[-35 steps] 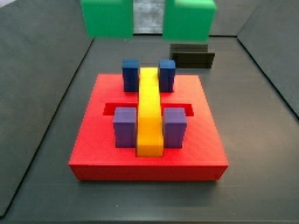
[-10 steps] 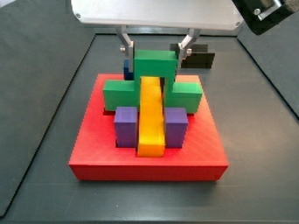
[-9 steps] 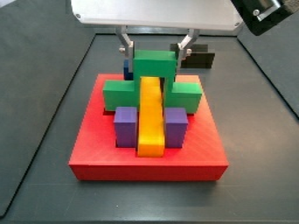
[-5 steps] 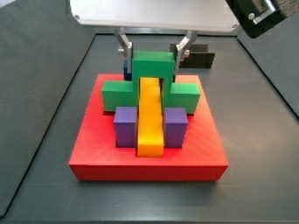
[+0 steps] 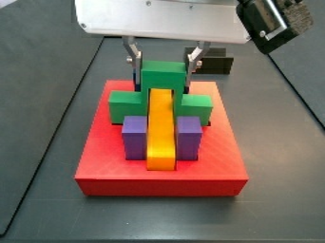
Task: Pick up the green object. Move up. Move to above the board. Insert the green object.
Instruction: Insert the green object.
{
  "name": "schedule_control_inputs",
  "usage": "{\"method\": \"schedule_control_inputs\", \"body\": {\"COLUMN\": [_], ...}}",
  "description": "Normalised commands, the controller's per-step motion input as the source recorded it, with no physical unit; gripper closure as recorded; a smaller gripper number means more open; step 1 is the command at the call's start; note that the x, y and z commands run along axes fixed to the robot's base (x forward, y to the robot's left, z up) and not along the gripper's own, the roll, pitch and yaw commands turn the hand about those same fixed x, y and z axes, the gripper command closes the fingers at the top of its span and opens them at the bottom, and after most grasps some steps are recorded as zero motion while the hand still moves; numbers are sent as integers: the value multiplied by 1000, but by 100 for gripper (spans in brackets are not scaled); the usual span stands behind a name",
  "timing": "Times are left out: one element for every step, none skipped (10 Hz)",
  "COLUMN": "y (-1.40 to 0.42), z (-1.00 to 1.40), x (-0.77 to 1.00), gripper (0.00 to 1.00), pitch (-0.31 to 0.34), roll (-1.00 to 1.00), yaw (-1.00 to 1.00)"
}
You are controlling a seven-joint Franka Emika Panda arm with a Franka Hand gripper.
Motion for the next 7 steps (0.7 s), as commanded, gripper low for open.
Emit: {"method": "schedule_control_inputs", "body": {"y": [-146,-146,-114,-17,0,0,26], "z": [-80,-111,-131,-171,-157,-160,-263], "x": [269,237,197,80,80,34,0], "gripper": [100,100,100,100,100,100,100], "pitch": [0,0,0,0,0,0,-4], "roll": [109,96,67,73,76,46,0], "yaw": [34,6,0,0,0,0,6]}}
